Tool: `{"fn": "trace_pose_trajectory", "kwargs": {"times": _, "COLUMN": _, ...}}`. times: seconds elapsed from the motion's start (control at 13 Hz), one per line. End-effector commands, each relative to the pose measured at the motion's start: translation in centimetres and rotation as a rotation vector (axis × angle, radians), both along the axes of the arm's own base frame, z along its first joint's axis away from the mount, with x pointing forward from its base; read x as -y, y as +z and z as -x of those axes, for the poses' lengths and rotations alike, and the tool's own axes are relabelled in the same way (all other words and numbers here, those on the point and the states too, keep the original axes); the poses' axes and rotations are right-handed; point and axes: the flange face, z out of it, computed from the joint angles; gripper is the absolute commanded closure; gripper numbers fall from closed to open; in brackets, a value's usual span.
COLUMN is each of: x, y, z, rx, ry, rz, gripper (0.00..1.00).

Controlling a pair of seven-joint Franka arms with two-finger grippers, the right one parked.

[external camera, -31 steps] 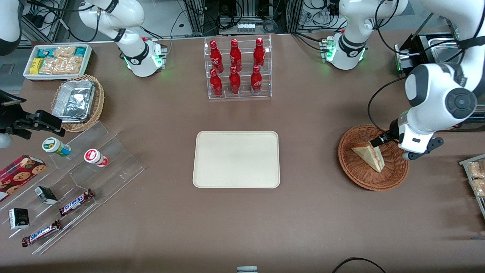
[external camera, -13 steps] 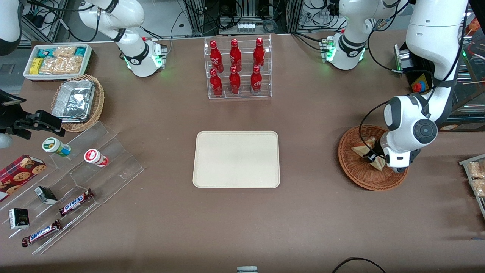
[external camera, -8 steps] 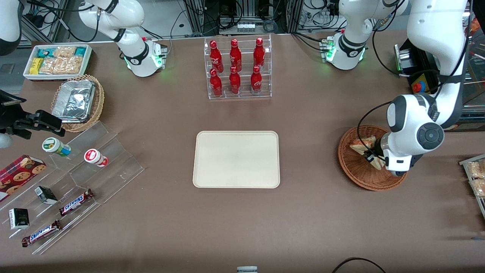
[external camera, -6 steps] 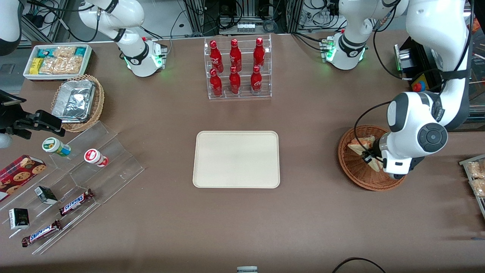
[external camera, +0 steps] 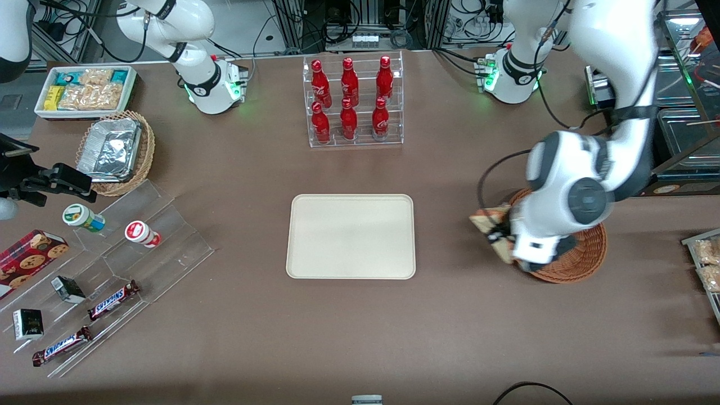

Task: Place sandwich from basket to tray
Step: 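Lift the sandwich and carry it over the cream tray, then lower the sandwich onto the tray and open the left gripper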

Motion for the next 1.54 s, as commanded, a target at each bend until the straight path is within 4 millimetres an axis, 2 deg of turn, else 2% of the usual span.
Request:
{"fn": "trace_pose_trajectory", "kwargs": {"times": 0.0, "x": 7.7, "y": -1.8, "z": 1.0, "rx": 0.0, "ry": -0.111, "rz": 0.015, "gripper": 0.64}}
{"fn": "trace_pose_trajectory", "kwargs": {"times": 0.15, "x": 14.0, "y": -4.0, "z": 2.6, "rx": 0.034, "ry": -0.188, "rz": 0.044, "gripper": 0.65}}
{"fn": "trace_pose_trajectory", "kwargs": {"times": 0.23, "x": 16.3, "y": -5.3, "z": 3.2, "rx": 0.05, "ry": -0.223, "rz": 0.055, "gripper": 0.66}}
{"fn": "trace_pose_trajectory", "kwargs": {"times": 0.38, "x": 19.9, "y": -7.4, "z": 4.8, "rx": 0.037, "ry": -0.369, "rz": 0.084, "gripper": 0.66}}
{"fn": "trace_pose_trajectory", "kwargs": {"times": 0.46, "x": 21.0, "y": -8.4, "z": 5.2, "rx": 0.031, "ry": -0.405, "rz": 0.095, "gripper": 0.66}}
{"fn": "trace_pose_trajectory", "kwargs": {"times": 0.62, "x": 21.8, "y": -10.4, "z": 4.4, "rx": 0.038, "ry": -0.413, "rz": 0.101, "gripper": 0.66}}
{"fn": "trace_pose_trajectory", "kwargs": {"times": 0.69, "x": 21.8, "y": -12.1, "z": 4.4, "rx": 0.023, "ry": -0.43, "rz": 0.094, "gripper": 0.65}}
{"fn": "trace_pose_trajectory", "kwargs": {"times": 0.85, "x": 22.0, "y": -13.8, "z": 4.2, "rx": 0.038, "ry": -0.467, "rz": 0.102, "gripper": 0.65}}
{"fn": "trace_pose_trajectory", "kwargs": {"times": 1.08, "x": 21.8, "y": -14.8, "z": 4.2, "rx": 0.033, "ry": -0.514, "rz": 0.105, "gripper": 0.64}}
{"fn": "trace_pose_trajectory", "kwargs": {"times": 1.23, "x": 21.8, "y": -14.8, "z": 4.1, "rx": 0.034, "ry": -0.515, "rz": 0.105, "gripper": 0.63}}
{"fn": "trace_pose_trajectory", "kwargs": {"times": 1.31, "x": 21.9, "y": -14.8, "z": 4.1, "rx": 0.034, "ry": -0.516, "rz": 0.106, "gripper": 0.58}}
{"fn": "trace_pose_trajectory", "kwargs": {"times": 1.46, "x": 21.8, "y": -14.1, "z": 3.9, "rx": 0.042, "ry": -0.513, "rz": 0.107, "gripper": 0.31}}
